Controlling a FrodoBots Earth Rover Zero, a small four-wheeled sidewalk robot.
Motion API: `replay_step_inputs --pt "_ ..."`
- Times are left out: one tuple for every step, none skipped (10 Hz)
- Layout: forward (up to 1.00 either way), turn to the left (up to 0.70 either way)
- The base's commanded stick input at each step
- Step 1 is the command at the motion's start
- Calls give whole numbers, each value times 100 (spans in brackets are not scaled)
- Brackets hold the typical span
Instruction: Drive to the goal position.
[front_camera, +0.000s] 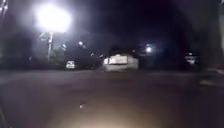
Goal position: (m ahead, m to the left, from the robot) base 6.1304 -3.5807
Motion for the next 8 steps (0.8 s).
replay_step_inputs --pt "70 -35" --pt "70 -35" --pt "70 -35" --pt "70 -35" --pt "70 -35" --pt "70 -35" --pt "70 -35" --pt "70 -35"
